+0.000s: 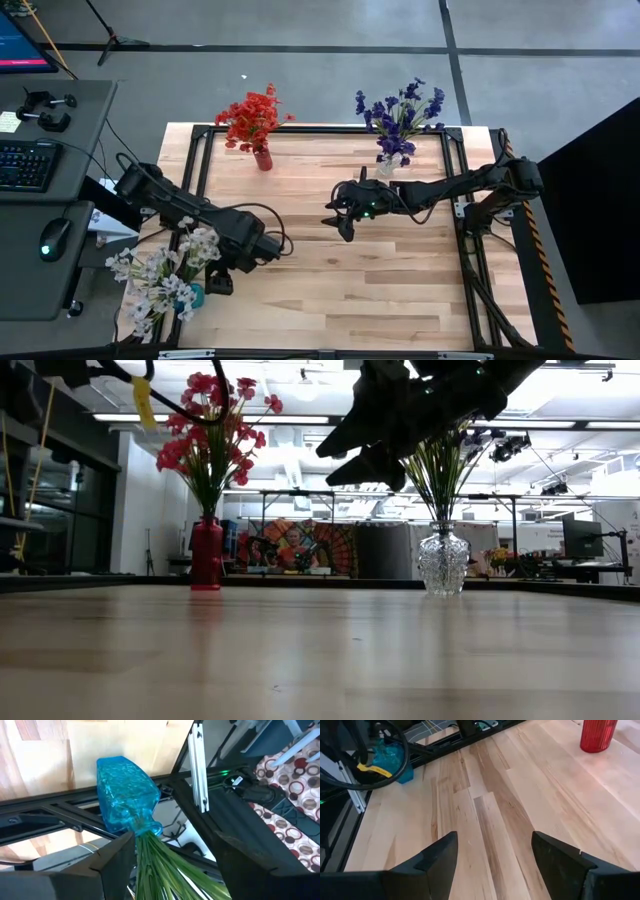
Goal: Sort flowers into vase by color
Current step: Return to Home Position
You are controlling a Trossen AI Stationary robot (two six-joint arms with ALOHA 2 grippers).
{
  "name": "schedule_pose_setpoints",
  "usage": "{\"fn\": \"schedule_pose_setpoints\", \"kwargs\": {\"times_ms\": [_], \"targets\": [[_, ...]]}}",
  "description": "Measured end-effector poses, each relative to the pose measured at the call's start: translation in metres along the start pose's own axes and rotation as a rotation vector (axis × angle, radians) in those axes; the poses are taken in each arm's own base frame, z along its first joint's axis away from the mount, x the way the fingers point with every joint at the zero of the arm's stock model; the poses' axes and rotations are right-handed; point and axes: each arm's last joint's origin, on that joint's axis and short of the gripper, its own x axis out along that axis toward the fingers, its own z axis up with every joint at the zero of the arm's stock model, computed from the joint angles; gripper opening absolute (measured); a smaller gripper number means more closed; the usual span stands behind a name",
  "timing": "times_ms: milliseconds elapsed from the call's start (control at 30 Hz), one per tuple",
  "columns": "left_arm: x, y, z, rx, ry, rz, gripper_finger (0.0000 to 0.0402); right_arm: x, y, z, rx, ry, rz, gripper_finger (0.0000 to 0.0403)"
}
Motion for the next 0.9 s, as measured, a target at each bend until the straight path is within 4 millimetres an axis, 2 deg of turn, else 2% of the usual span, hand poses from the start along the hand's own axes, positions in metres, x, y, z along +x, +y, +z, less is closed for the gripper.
{"fn": "schedule_pose_setpoints", "kwargs": {"times_ms": [267,467,633,767,900], "targets": [[-0.006,-0.002,-0.015,0.004,-0.038,-0.012,0.0243,0.000,0.000,0.000,0.015,-0.003,-0.008,0.0243],[-0.014,-0.007,-0.047,-0.032,-0.088,-0.057,0.0243,0.000,0.000,0.000,0.015,-0.002,-0.008,0.0243],[-0.012,-0.012,-0.070,-0.074,-0.103,-0.059,0.0242,0.000,-0.001,0.000,0.015,-0.006,-0.017,0.0243],[-0.003,-0.019,-0.074,-0.067,-0.084,-0.027,0.0242,0.000,-0.001,0.000,0.015,-0.010,-0.027,0.0243],[0.005,-0.026,-0.065,-0.031,-0.077,-0.012,0.0242,0.000,-0.001,0.000,0.015,-0.018,-0.048,0.0243]]}}
